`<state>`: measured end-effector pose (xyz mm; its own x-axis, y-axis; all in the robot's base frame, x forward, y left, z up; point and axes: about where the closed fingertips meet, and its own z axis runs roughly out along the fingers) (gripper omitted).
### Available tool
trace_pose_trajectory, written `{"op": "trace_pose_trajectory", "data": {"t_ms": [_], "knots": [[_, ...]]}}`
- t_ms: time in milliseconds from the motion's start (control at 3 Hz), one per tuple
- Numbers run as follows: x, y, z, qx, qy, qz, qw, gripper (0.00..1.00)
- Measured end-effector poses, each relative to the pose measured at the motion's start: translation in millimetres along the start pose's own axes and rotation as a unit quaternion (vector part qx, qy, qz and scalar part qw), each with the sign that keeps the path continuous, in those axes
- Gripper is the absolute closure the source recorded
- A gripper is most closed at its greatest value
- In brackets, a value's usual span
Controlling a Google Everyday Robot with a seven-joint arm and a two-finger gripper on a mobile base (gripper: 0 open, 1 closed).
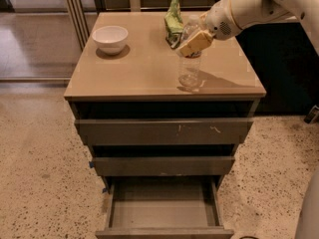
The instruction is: Place water bottle into bottom drawer
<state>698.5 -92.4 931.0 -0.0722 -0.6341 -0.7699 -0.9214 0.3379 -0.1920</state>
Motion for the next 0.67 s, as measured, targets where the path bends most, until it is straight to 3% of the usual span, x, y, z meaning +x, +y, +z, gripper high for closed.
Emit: {"op": "trace_pose_trajectory", "data": {"t_ms": [667], "knots": [[0.0, 0.0, 0.1, 0.000, 0.000, 0.000, 1.0000, 0.85]]}}
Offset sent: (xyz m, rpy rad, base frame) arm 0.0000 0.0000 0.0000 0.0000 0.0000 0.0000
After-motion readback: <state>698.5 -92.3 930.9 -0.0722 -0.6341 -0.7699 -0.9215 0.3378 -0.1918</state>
